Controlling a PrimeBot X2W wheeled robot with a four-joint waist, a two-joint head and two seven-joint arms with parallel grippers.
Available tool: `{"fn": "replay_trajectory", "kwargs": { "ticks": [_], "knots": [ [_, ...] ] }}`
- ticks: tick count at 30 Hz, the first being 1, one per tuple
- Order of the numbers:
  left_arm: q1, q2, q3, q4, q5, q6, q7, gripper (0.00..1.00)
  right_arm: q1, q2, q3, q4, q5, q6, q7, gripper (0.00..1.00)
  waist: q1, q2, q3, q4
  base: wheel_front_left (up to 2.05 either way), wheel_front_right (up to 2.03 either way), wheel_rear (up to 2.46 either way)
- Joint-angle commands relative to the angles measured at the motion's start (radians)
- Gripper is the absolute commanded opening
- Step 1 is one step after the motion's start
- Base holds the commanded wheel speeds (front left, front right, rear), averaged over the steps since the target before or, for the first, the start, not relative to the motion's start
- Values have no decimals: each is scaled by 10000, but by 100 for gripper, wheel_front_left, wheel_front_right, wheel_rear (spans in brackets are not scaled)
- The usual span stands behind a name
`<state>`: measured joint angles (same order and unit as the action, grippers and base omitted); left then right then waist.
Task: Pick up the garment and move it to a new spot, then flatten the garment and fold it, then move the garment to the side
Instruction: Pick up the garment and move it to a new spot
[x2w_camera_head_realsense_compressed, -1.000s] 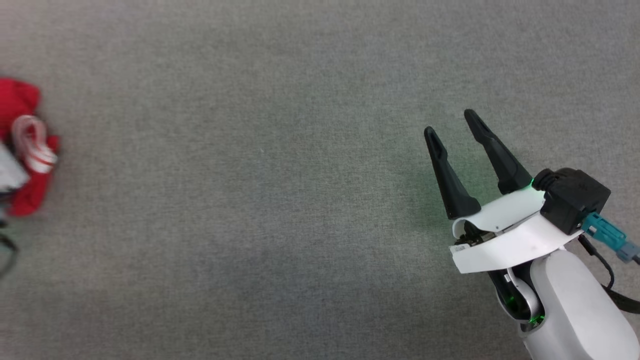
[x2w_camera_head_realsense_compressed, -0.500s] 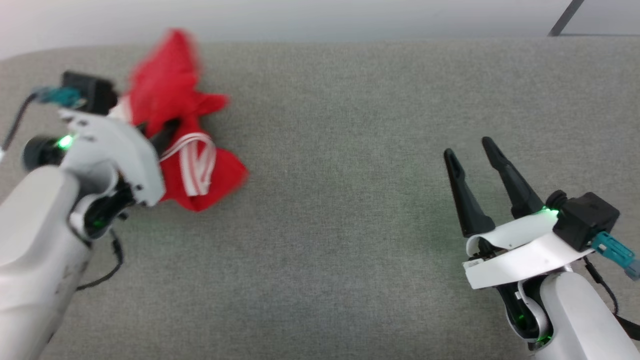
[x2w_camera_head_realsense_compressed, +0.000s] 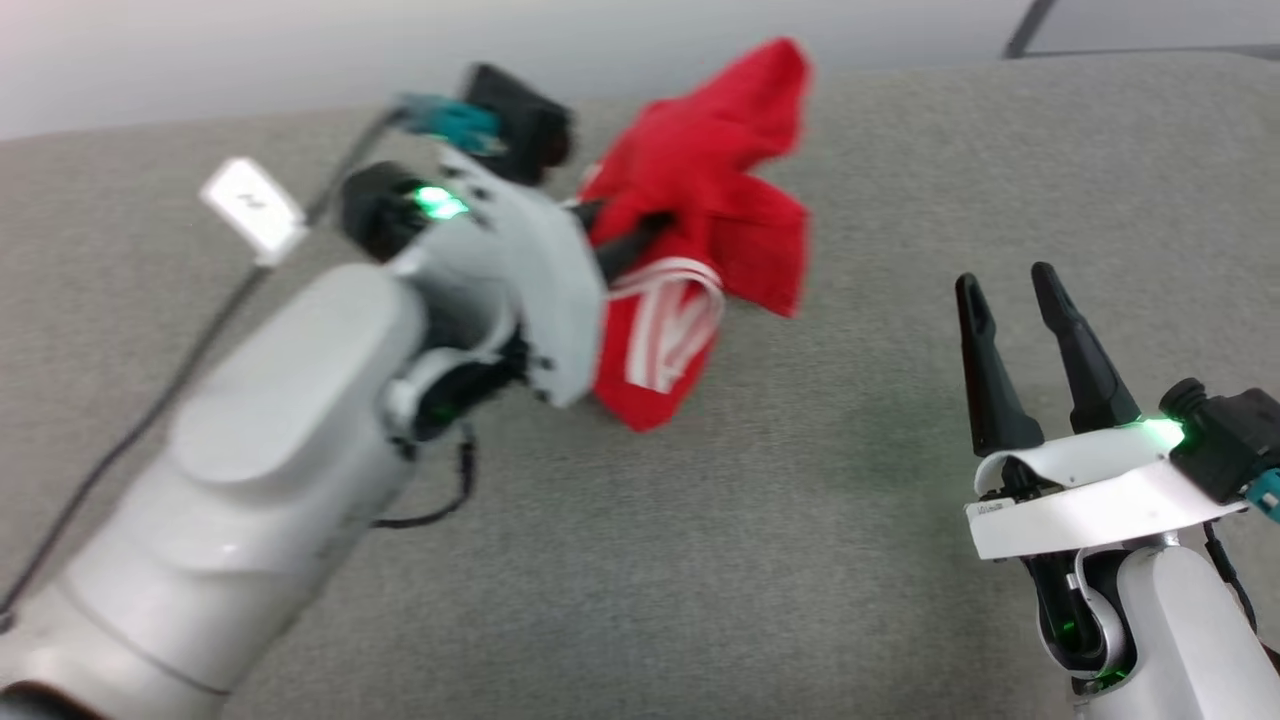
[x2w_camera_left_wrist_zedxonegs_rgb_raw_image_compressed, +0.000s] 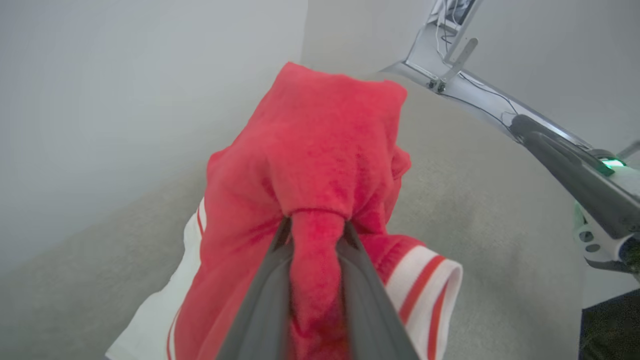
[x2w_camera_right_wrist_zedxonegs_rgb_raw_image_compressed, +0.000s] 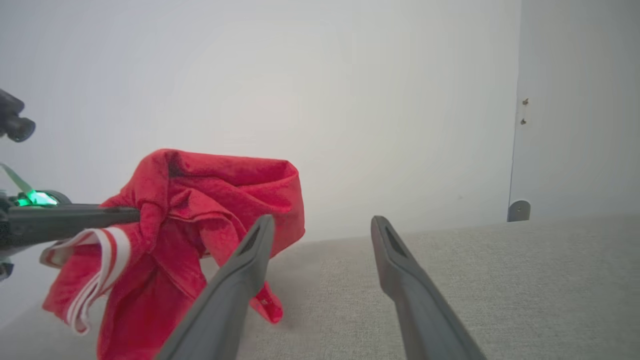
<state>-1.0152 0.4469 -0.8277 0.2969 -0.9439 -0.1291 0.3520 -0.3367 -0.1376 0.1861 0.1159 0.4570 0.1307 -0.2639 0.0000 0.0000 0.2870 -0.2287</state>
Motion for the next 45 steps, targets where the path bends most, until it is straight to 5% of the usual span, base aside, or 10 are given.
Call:
{"fn": "replay_trajectory", "kwargs": {
  "ticks": [1,9,26,29,30,31,45],
  "knots": [
    [-154,-176,-163,86,101,-25,29,0,44,84,-87,-67,45,1,-4,100,0,0,198,-362,0,0,0],
    [-381,-1075,-1561,1102,-392,-26,252,0,-151,402,-350,-216,154,1,-5,100,0,0,753,-1254,0,0,0],
    [-487,-414,-4312,3172,-1775,11,683,0,-349,750,-346,-201,263,1,-5,100,0,0,1350,-1980,0,0,0],
    [-484,-427,-4477,3365,-1886,46,548,48,-381,762,-362,-177,215,1,-5,100,0,0,1347,-1919,0,0,0],
    [-492,-447,-4504,3407,-1934,46,485,84,-370,745,-345,-164,184,1,-5,100,0,0,1323,-1877,0,0,0],
    [-523,-471,-4520,3423,-1974,47,372,100,-356,713,-345,-152,158,1,-5,100,0,0,1293,-1825,0,0,0],
    [-821,-757,-4328,2669,-3155,-4,-1940,100,94,-56,-175,442,-308,-1,-5,100,0,0,72,-471,0,0,0]
  ]
}}
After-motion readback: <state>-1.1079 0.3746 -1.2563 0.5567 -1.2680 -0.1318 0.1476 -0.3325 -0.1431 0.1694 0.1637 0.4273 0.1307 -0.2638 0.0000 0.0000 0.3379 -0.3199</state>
